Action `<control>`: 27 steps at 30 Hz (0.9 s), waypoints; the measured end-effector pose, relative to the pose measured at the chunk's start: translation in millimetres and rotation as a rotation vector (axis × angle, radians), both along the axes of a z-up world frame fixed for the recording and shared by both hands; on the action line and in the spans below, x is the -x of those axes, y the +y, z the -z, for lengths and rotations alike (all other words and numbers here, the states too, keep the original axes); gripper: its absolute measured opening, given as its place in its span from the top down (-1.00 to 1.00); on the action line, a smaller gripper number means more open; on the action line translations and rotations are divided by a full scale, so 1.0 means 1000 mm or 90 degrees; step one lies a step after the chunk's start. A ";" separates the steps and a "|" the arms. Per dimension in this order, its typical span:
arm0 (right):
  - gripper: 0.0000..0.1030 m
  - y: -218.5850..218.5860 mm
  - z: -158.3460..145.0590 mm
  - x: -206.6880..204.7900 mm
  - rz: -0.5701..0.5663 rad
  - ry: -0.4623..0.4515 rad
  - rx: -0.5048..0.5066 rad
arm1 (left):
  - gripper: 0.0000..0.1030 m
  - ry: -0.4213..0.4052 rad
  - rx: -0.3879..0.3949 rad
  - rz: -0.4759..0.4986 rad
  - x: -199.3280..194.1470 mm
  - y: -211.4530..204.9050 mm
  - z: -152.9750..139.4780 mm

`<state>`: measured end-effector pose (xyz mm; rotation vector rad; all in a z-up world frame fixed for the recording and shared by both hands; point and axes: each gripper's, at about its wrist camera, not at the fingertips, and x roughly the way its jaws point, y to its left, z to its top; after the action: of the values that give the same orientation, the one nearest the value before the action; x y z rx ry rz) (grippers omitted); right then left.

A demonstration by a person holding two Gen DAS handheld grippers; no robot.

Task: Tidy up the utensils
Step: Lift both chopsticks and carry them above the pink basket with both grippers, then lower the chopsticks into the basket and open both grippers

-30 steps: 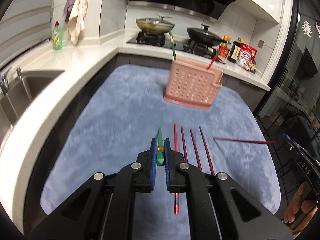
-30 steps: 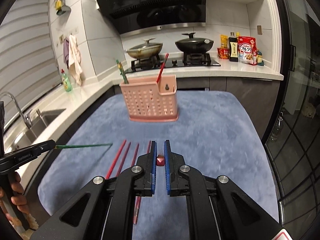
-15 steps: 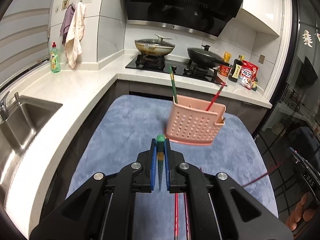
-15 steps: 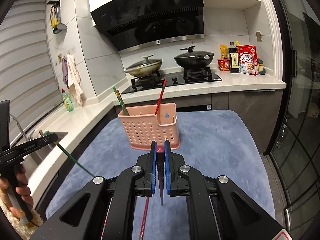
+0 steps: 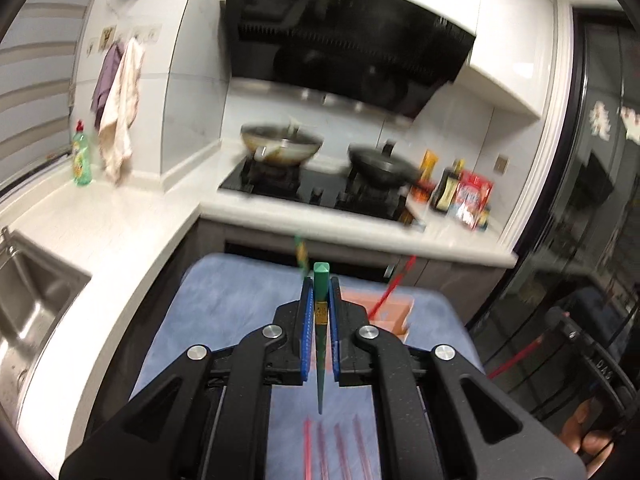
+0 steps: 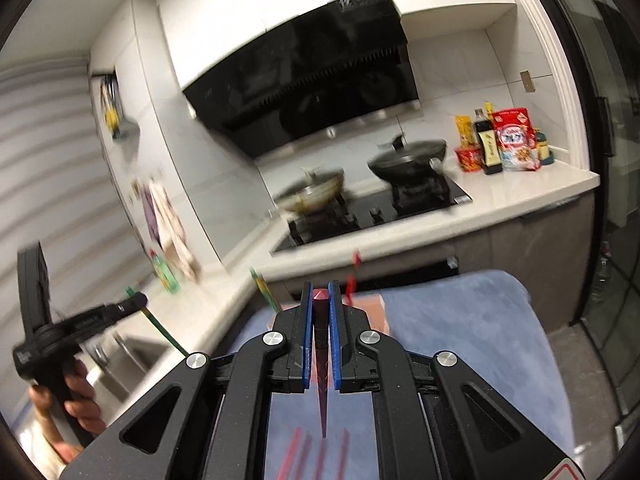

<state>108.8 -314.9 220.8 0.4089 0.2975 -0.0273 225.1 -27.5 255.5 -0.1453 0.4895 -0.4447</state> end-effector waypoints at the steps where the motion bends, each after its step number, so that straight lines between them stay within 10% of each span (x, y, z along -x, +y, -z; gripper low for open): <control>1: 0.86 -0.005 -0.010 -0.008 0.003 -0.020 -0.008 | 0.87 -0.019 0.009 -0.004 -0.004 -0.004 -0.012; 10: 0.86 -0.014 -0.047 -0.069 0.027 -0.094 -0.004 | 0.86 -0.127 0.042 -0.012 -0.040 -0.043 -0.060; 27: 0.86 -0.027 0.017 -0.154 0.025 -0.001 -0.026 | 0.87 -0.089 -0.007 -0.033 -0.110 -0.078 -0.001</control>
<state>262.5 -342.3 204.2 0.4549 0.2887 -0.0598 335.1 -105.4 256.7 -0.1154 0.3503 -0.3986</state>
